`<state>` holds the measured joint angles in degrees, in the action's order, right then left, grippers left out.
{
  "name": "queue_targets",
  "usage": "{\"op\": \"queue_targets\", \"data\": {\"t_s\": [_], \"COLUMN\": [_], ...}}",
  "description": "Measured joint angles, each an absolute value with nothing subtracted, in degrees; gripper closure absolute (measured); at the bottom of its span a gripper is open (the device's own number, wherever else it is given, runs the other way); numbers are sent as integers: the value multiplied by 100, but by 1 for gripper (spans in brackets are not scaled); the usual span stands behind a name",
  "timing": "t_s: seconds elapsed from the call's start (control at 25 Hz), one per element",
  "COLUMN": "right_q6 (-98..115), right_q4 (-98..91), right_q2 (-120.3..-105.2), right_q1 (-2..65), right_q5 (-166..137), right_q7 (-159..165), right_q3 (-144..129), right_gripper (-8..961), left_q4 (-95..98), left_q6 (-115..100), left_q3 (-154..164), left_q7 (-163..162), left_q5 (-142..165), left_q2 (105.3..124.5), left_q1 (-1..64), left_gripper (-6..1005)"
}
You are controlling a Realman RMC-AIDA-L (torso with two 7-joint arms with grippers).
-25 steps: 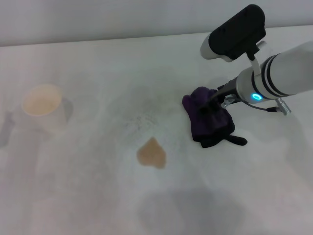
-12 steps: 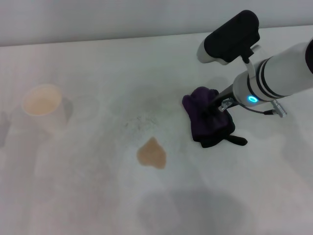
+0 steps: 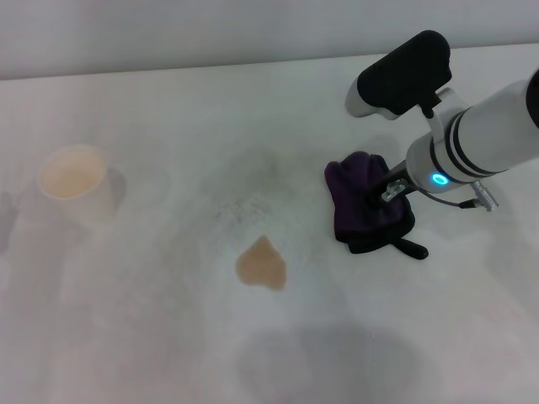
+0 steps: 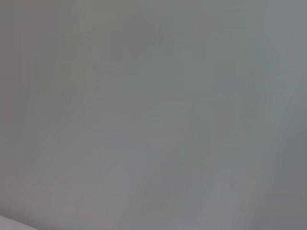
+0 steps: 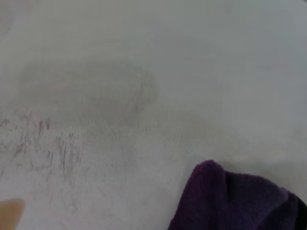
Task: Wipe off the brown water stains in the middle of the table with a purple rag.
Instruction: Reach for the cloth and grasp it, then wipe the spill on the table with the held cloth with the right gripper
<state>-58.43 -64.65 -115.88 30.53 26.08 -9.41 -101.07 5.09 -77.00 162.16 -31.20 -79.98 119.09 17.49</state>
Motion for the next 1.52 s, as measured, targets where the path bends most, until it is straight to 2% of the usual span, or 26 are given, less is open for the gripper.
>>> {"op": "queue_targets", "data": {"t_s": [0.16, 0.48, 0.76, 1.12, 1.52], "right_q6": [-5841, -6308, -6593, -6182, -5134], "right_q4": [-6632, -7492, -7938, -7287, -6386], "right_q2": [-11591, -11578, -11583, -11615, -11615], "right_q1": [3013, 2926, 3123, 3549, 3589], "right_q5": [2670, 3573, 4058, 4377, 4494], "right_q7": [-978, -1867, -2095, -2162, -2206], "right_q3": [-10128, -10199, -10854, -11792, -11910], "right_gripper": [873, 881, 882, 883, 884], "left_q4": [509, 509, 522, 554, 559], "left_q6": [-7700, -7700, -7699, -7696, -7683], "left_q3": [16216, 16216, 16216, 16216, 16216], "left_q7": [-3120, -3121, -3121, -3121, -3120], "left_q5": [-7998, -7998, -7998, -7998, -7998], "left_q2": [11909, 11918, 11918, 11918, 11925], "left_q1": [1746, 1734, 1732, 1770, 1827], "left_gripper": [109, 109, 109, 109, 108]}}
